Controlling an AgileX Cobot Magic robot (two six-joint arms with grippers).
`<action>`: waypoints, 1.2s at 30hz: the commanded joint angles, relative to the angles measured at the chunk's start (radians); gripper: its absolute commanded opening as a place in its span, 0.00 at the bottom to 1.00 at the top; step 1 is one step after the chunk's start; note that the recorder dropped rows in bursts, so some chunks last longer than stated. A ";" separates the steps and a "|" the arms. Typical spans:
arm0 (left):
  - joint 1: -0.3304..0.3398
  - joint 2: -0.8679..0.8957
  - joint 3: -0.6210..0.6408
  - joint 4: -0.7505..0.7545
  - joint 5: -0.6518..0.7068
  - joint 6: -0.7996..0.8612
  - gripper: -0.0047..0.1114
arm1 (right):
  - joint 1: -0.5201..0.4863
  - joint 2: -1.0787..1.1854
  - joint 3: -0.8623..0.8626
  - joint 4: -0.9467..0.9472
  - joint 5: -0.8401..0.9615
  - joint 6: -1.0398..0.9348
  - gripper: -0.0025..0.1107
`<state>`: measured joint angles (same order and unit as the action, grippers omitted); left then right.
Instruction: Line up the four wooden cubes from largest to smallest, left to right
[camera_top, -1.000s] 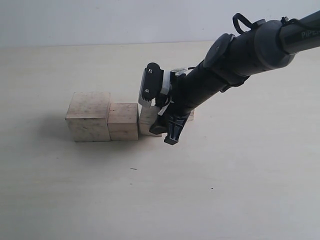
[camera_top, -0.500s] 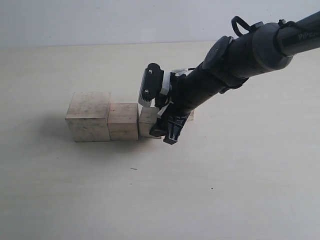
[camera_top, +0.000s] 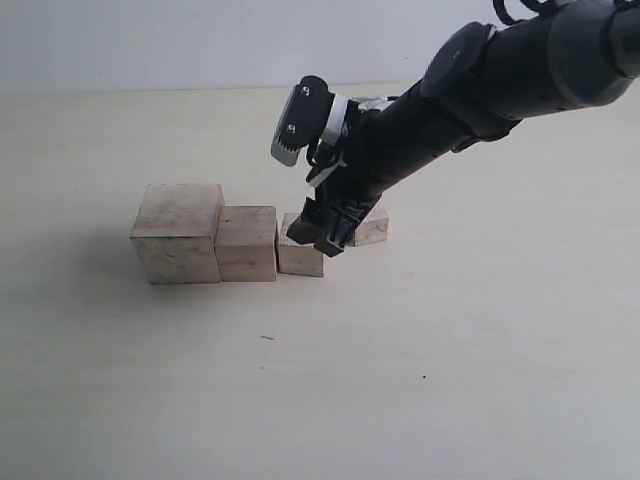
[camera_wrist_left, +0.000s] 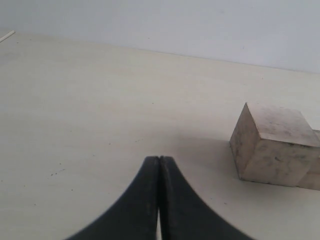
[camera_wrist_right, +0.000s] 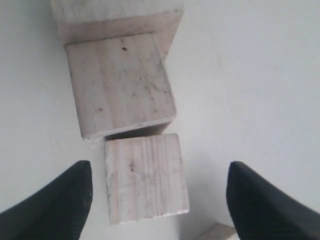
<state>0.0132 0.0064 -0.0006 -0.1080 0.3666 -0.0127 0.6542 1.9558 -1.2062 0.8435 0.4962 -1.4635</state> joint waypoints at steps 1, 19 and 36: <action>-0.007 -0.006 0.001 0.001 -0.005 0.001 0.04 | -0.003 -0.071 0.001 -0.164 0.018 0.230 0.63; -0.007 -0.006 0.001 0.001 -0.005 0.001 0.04 | -0.003 -0.010 0.003 -0.414 0.118 0.873 0.02; -0.007 -0.006 0.001 0.001 -0.005 0.001 0.04 | -0.003 0.055 0.003 -0.417 0.009 0.889 0.02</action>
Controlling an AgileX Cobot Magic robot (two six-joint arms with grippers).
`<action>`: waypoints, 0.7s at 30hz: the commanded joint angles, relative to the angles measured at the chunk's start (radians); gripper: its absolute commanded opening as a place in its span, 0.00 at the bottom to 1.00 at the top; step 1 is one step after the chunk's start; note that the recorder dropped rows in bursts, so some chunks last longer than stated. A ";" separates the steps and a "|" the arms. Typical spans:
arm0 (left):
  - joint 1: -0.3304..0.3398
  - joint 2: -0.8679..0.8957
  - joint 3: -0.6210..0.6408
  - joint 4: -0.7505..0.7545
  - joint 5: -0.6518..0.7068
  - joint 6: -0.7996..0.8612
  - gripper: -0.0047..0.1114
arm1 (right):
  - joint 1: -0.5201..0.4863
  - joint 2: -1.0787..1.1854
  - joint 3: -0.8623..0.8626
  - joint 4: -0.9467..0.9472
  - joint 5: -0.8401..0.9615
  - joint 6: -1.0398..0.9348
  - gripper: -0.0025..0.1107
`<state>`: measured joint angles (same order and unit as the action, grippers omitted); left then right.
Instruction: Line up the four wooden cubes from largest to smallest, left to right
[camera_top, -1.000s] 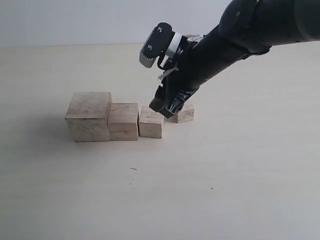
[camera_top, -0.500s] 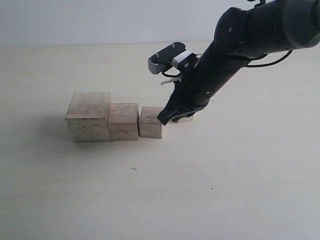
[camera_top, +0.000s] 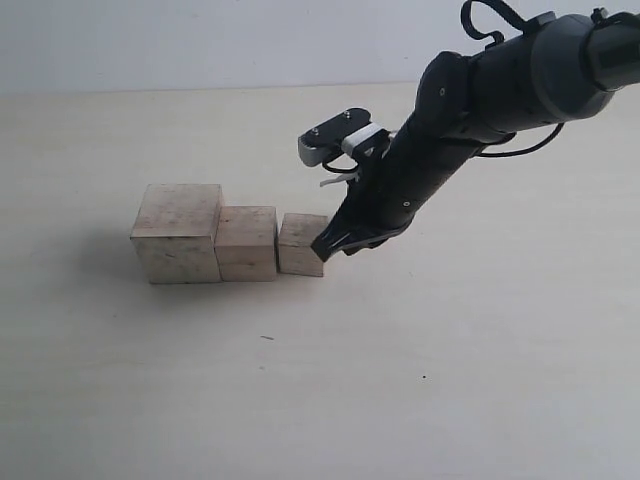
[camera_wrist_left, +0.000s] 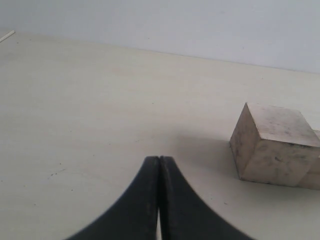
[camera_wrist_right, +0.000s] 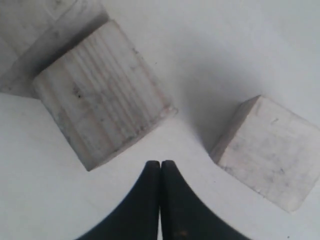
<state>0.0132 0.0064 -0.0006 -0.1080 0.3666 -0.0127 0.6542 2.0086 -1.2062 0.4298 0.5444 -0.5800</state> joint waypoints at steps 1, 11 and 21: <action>-0.007 -0.006 0.001 0.001 -0.005 0.001 0.04 | -0.003 0.002 0.003 -0.003 -0.043 0.005 0.02; -0.007 -0.006 0.001 0.001 -0.005 0.001 0.04 | -0.003 0.002 0.003 0.012 -0.055 0.005 0.02; -0.007 -0.006 0.001 0.001 -0.005 0.001 0.04 | -0.003 0.002 0.003 0.023 -0.061 -0.003 0.02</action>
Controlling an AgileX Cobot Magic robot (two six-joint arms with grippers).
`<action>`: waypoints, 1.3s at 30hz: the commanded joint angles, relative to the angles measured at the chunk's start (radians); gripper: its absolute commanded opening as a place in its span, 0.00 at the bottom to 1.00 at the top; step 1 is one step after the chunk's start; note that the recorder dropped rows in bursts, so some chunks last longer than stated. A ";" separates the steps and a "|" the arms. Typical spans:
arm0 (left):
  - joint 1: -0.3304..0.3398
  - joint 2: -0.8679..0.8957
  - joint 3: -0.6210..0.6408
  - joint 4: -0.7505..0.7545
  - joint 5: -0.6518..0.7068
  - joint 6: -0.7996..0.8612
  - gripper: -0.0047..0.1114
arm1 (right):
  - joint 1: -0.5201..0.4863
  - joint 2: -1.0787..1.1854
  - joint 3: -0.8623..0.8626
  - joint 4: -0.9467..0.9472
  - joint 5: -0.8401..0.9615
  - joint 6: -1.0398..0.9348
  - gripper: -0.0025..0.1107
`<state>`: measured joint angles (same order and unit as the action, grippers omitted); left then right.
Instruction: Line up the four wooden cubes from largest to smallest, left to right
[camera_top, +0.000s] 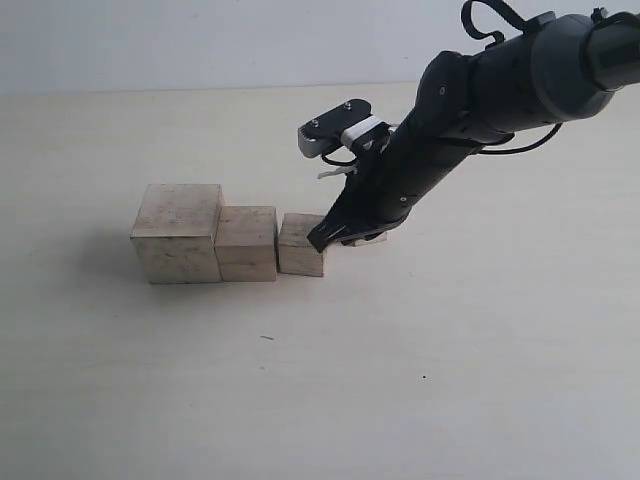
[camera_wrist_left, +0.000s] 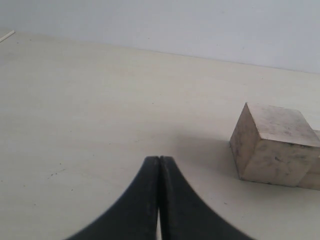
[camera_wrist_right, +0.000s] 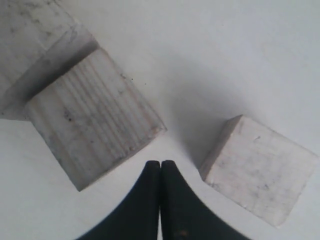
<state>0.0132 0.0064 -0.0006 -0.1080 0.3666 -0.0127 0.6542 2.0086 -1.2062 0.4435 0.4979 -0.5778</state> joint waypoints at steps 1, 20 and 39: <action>-0.007 -0.006 0.001 0.001 -0.005 0.001 0.04 | -0.003 0.002 0.003 0.010 -0.015 -0.006 0.02; -0.007 -0.006 0.001 0.001 -0.005 0.001 0.04 | -0.003 0.002 0.003 0.047 -0.003 -0.049 0.02; -0.007 -0.006 0.001 0.001 -0.005 0.001 0.04 | -0.003 0.002 0.003 0.087 0.004 -0.123 0.02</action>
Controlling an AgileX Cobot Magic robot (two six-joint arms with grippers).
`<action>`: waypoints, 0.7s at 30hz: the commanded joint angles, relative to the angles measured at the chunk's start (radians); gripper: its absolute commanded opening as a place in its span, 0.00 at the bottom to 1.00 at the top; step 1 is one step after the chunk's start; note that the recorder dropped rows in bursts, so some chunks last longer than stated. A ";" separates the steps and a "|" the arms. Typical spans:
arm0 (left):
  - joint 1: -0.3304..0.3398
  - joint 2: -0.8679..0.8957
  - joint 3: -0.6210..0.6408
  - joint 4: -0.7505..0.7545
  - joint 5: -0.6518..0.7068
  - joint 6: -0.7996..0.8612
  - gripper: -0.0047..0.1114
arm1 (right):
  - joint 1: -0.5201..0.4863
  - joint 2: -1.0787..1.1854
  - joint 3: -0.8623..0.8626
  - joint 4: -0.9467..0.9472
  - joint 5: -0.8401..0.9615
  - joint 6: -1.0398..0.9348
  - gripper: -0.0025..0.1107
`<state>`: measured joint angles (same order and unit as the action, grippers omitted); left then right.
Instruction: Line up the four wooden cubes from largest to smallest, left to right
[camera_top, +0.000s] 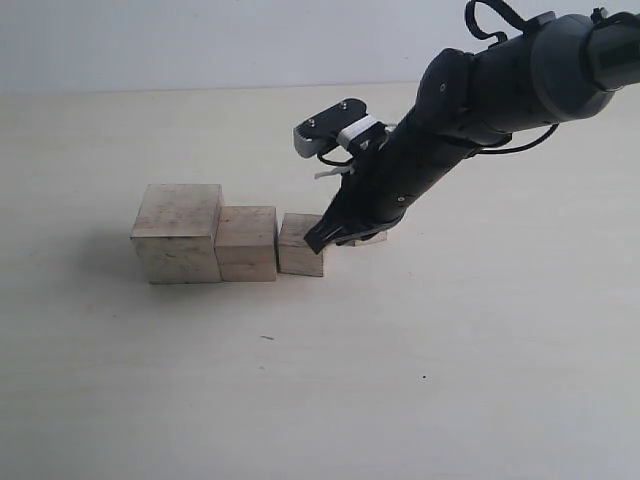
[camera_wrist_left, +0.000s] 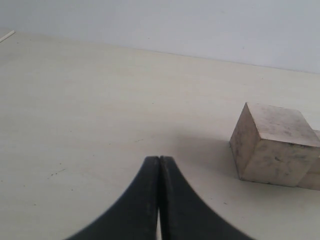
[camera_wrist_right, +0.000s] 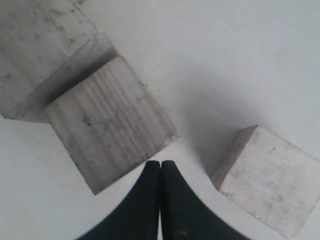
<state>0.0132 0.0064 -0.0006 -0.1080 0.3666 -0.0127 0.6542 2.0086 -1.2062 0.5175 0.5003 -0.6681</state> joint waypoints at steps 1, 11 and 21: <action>-0.007 -0.006 0.001 0.001 -0.005 0.001 0.04 | -0.003 0.002 0.003 0.031 0.003 -0.053 0.02; -0.007 -0.006 0.001 0.001 -0.005 0.001 0.04 | -0.003 0.006 0.003 0.103 0.010 -0.148 0.02; -0.007 -0.006 0.001 0.001 -0.005 0.001 0.04 | -0.003 0.028 0.003 0.105 0.017 -0.161 0.02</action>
<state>0.0132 0.0064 -0.0006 -0.1080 0.3666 -0.0127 0.6542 2.0375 -1.2044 0.6151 0.5205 -0.8129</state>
